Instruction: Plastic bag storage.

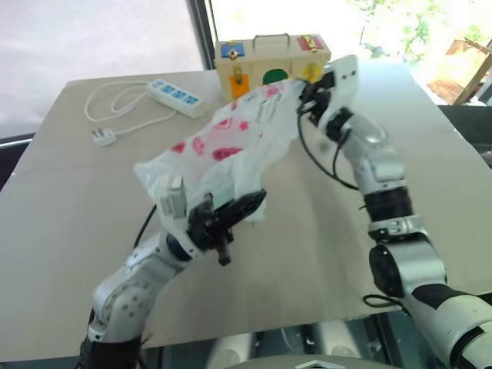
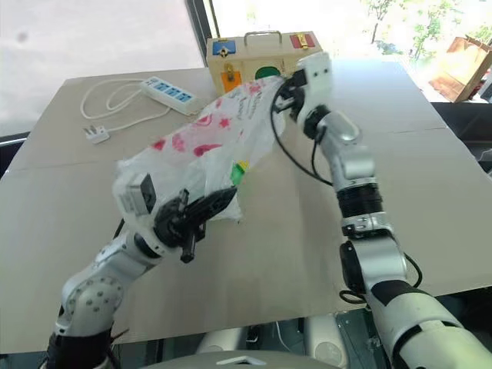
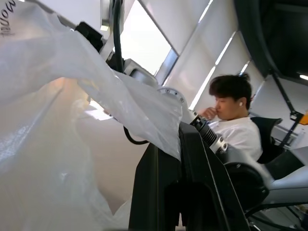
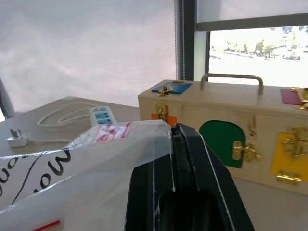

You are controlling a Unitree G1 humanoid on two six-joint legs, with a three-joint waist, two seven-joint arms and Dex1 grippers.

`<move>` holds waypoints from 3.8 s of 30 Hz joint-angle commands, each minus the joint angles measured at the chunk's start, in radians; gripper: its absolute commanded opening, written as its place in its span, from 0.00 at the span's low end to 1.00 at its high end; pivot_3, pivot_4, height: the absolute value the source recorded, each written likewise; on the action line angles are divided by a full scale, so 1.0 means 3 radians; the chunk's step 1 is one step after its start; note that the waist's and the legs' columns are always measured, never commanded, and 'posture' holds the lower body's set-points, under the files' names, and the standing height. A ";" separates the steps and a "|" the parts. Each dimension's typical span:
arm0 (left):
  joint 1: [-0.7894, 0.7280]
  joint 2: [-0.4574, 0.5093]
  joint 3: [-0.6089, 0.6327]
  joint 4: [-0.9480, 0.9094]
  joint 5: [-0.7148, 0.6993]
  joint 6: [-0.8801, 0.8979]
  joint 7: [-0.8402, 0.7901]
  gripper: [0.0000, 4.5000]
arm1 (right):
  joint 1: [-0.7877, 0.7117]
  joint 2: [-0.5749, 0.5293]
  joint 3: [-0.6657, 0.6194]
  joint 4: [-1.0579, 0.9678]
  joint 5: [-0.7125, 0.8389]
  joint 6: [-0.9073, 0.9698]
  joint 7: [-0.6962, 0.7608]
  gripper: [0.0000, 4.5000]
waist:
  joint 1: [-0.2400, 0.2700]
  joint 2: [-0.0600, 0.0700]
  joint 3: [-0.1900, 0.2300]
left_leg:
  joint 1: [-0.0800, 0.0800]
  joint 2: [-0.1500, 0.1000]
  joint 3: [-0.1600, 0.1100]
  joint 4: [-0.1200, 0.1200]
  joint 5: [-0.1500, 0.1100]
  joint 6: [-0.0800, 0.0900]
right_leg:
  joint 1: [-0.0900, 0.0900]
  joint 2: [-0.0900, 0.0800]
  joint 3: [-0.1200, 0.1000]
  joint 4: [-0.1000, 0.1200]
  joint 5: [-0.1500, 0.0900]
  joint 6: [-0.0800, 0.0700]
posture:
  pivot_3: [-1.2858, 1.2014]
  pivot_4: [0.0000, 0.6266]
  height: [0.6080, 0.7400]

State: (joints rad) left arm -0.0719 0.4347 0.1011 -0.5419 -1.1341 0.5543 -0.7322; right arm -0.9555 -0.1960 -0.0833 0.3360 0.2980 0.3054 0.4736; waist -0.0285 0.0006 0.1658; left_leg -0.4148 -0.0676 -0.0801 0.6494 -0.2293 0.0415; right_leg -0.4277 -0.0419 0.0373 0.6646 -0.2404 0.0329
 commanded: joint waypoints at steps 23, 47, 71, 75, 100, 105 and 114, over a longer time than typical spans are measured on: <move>-0.0709 -0.0081 0.0993 0.0628 -0.1081 0.0005 0.0778 0.00 | 0.0832 -0.0467 -0.0025 -0.1435 0.0641 0.1960 -0.0179 0.98 | 0.0044 -0.0007 -0.0001 | -0.0002 0.0006 0.0004 0.0007 0.0000 0.0000 | 0.0001 0.0005 0.0004 -0.0001 0.0001 0.0000 | 0.52 0.24 1.00; -0.0561 -0.0068 0.0945 0.0533 -0.0885 0.0013 0.0826 0.00 | 0.0640 0.0224 -0.0491 -0.0915 0.1235 0.1594 -0.0145 0.01 | 0.0043 -0.0008 -0.0002 | 0.0001 0.0006 0.0005 0.0007 0.0001 -0.0001 | 0.0001 0.0008 0.0004 0.0001 0.0003 -0.0001 | 0.52 0.24 1.00; -0.2954 0.0766 0.1593 0.2527 -0.0984 0.0090 0.0652 0.00 | -0.0411 -0.0984 -0.1778 -0.0644 0.3310 0.2225 -0.0028 0.01 | 0.0022 -0.0028 0.0015 | -0.0012 0.0007 0.0013 0.0003 -0.0001 0.0003 | -0.0012 0.0008 0.0001 -0.0006 0.0003 0.0000 | 0.52 0.24 1.00; -0.2949 0.0769 0.1552 0.2682 -0.0764 0.0093 0.0527 0.00 | -0.0336 -0.1003 -0.1666 -0.0628 0.3216 0.2132 -0.0057 0.01 | -0.0005 -0.0028 0.0015 | -0.0011 0.0007 0.0015 0.0004 0.0000 0.0003 | -0.0013 0.0008 0.0012 0.0000 0.0003 0.0000 | 0.52 0.24 1.00; -0.2287 0.0551 0.1312 0.2335 0.0043 0.0332 0.0239 0.57 | 0.0542 -0.1350 -0.0751 -0.1124 0.2670 0.2318 0.0674 0.88 | -0.0019 -0.0030 0.0015 | -0.0012 0.0007 0.0015 0.0005 -0.0001 0.0003 | -0.0015 0.0004 0.0015 0.0002 0.0004 0.0002 | 0.52 0.24 1.00; -0.1546 0.0722 0.1368 0.1833 -0.0217 0.0814 0.0129 1.00 | 0.1002 -0.1646 -0.0757 -0.1321 0.2634 0.2300 0.1065 1.00 | -0.0027 -0.0029 0.0015 | -0.0012 0.0007 0.0015 0.0006 -0.0001 0.0004 | -0.0015 0.0003 0.0016 0.0004 0.0004 0.0002 | 0.52 0.24 1.00; 0.0534 0.0842 0.1181 0.0461 0.0426 0.0802 0.0113 1.00 | 0.2269 -0.1713 -0.0512 -0.1495 0.1466 0.1090 0.1297 1.00 | 0.0028 -0.0027 0.0011 | 0.0001 0.0009 0.0016 0.0001 -0.0010 0.0016 | -0.0003 -0.0001 0.0017 -0.0003 0.0004 0.0002 | 0.52 0.24 1.00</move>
State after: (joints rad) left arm 0.0462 0.6835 0.4720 -0.3296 -1.0713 0.8319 -0.7027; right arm -0.2894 -0.7186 -0.2390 -0.0967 0.8002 0.7244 0.8565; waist -0.0201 -0.0076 0.1690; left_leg -0.4138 -0.0650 -0.0753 0.6497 -0.2325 0.0464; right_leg -0.4276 -0.0424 0.0427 0.6637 -0.2393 0.0334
